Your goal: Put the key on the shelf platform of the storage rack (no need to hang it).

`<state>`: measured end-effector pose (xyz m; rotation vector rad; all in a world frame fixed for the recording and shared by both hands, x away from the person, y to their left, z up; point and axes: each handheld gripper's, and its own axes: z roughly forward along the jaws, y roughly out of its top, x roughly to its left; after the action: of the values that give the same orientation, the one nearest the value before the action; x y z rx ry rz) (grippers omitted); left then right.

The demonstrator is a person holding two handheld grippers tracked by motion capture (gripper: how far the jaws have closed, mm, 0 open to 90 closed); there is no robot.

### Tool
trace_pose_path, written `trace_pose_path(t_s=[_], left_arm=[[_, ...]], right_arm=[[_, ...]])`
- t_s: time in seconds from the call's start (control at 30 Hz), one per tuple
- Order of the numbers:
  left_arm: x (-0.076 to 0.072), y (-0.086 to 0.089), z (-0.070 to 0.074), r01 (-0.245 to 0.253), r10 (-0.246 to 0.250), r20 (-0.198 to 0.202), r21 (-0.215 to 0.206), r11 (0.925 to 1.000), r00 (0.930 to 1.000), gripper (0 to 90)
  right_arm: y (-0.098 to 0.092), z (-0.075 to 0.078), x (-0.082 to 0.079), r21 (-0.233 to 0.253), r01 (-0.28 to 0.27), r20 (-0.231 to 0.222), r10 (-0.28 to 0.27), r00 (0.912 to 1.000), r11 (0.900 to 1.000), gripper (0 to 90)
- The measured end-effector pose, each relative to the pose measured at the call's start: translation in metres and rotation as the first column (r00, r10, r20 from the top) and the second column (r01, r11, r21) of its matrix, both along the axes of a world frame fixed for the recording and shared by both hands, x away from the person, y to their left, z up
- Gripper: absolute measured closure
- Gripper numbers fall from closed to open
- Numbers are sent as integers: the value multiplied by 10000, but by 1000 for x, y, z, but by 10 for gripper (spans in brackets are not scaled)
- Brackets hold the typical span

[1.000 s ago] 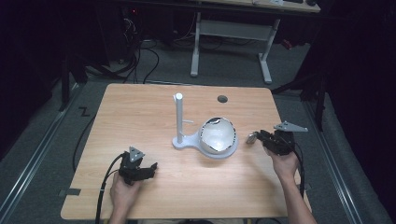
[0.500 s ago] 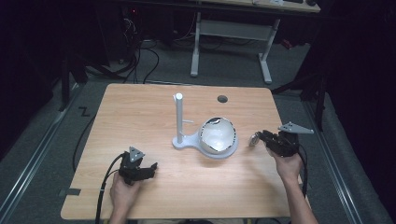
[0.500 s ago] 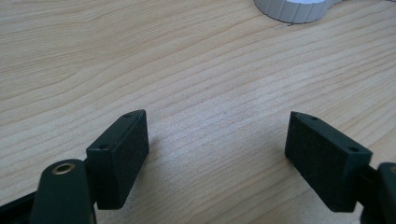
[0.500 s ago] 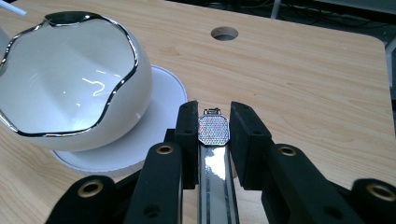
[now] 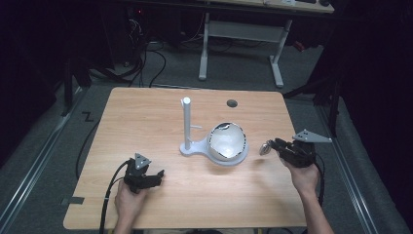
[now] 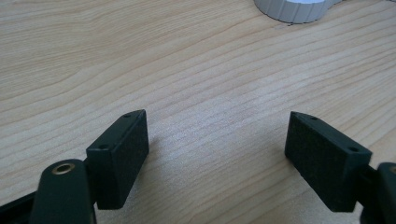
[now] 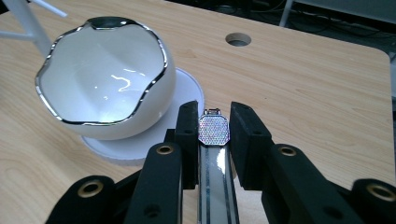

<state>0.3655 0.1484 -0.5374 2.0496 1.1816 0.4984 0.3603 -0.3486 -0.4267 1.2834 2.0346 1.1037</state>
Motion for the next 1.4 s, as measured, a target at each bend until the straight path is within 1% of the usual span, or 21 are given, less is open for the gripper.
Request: trace_pose_path(t_s=[0.2,0.23,0.3,0.33,0.4,0.5,0.53,0.6,0.67,0.7,0.73,0.8,0.9,0.93,1.03,1.07,1.17,1.33,1.4], left_arm=[[0,0,0,-10,10,10,2,10000,10000,221],[0,0,0,-1,1,-2,0,10000,10000,221],[0,0,0,-4,4,-2,-3,10000,10000,221],[0,0,0,-12,12,10,-1,10000,10000,221],[0,0,0,-7,7,4,-5,10000,10000,221],[0,0,0,2,-3,-9,-18,10000,10000,221],[0,0,0,2,-3,-9,-18,10000,10000,220],[0,0,0,-2,2,-5,-21,10000,10000,219],[0,0,0,-4,4,-6,-20,10000,10000,219],[0,0,0,-14,14,3,-25,10000,10000,219],[0,0,0,-14,14,3,-25,10000,10000,219],[0,0,0,-3,3,-8,-28,10000,10000,219],[0,0,0,-12,12,4,-28,10000,10000,219],[0,0,0,-11,11,3,-24,10000,10000,219],[0,0,0,-2,2,-7,-24,10000,10000,219],[0,0,0,-2,2,-7,-24,10000,10000,219],[0,0,0,-12,12,4,-30,10000,10000,219],[0,0,0,-2,2,-7,-29,10000,10000,219],[0,0,0,-8,8,4,-30,10000,10000,218]], right_arm=[[4,8,-5,21,-263,-75,263,9996,9997,744],[6,13,-7,52,-435,3,435,9991,9990,745],[7,16,-8,91,-476,-7,476,9989,9988,744],[10,21,-10,113,-653,78,652,9978,9978,744],[11,23,-11,99,-719,110,717,9974,9974,744],[19,34,-14,124,-1143,266,1140,9931,9934,744],[19,34,-14,124,-1143,266,1140,9931,9934,744],[26,41,-15,107,-1426,325,1422,9893,9897,744],[28,42,-15,87,-1509,355,1505,9880,9885,744],[33,44,-15,49,-1666,375,1663,9854,9860,744],[33,44,-15,49,-1666,375,1663,9854,9860,744],[41,47,-13,77,-1905,340,1902,9812,9817,745],[45,47,-11,109,-2045,281,2041,9785,9788,744],[50,48,-7,79,-2218,254,2215,9748,9751,744],[58,49,-3,-12,-2411,167,2411,9704,9705,745],[58,49,-3,-12,-2411,167,2411,9704,9705,745],[67,49,2,-66,-2625,112,2626,9648,9649,744],[74,47,8,0,-2738,-33,2738,9618,9618,744],[79,43,14,0,-2773,-195,2772,9606,9608,744]])
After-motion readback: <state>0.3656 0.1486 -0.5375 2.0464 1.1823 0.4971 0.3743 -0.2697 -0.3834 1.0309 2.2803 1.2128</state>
